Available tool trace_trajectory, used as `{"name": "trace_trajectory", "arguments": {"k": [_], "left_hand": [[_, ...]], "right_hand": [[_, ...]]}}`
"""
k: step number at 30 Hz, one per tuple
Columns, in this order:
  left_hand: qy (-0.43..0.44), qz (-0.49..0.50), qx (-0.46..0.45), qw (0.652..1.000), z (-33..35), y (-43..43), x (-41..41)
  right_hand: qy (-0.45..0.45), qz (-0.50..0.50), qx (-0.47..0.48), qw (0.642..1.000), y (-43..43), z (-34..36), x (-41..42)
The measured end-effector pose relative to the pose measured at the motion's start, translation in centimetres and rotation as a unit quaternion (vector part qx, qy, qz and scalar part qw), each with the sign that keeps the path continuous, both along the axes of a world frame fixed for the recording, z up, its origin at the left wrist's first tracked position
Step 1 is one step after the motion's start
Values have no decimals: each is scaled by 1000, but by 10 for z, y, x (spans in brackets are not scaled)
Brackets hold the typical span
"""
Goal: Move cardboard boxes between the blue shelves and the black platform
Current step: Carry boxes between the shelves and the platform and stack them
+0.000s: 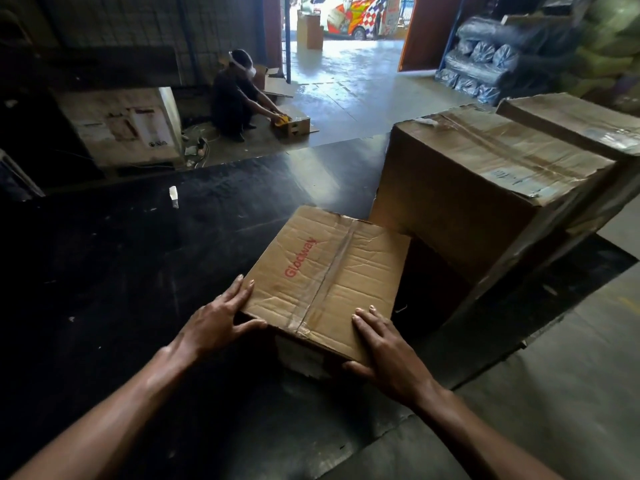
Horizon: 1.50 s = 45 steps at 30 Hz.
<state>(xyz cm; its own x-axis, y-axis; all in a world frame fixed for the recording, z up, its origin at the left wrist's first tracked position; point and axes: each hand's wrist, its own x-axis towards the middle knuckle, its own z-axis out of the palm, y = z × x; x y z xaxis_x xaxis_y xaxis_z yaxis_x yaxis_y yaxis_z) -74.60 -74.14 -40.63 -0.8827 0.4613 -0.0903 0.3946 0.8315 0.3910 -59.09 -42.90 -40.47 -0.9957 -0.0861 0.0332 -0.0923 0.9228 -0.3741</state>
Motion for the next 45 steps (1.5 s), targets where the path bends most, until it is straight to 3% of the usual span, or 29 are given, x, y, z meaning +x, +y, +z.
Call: {"name": "trace_trajectory", "arguments": {"k": [4,8,11,14,16,20,27,36,45], "left_hand": [[66,67,38,995,-14,-2,51],[64,124,74,987,-14,29,101],[39,135,76,987,-6,61,106],[-90,125,22,988,9,94,90],[-122,138,-1,983,14,115,86],[-89,178,-28,980,5,150,118],[-79,249,12,965,-3,179,162],[-125,252,105,954,12,182,141],[-135,265,110,948,9,186,140]], "right_hand": [[-12,-31,-35,999,25,4,-7],[-46,-51,-70,995,56,8,-23],[-70,-52,-87,992,86,12,-39],[-83,-17,-77,993,117,17,-49],[-76,8,-81,994,134,19,-52],[-74,35,-104,991,168,26,-46],[-77,85,-85,990,192,21,-39],[-75,65,-62,993,205,2,-28],[-74,65,-57,993,205,1,-37]]}}
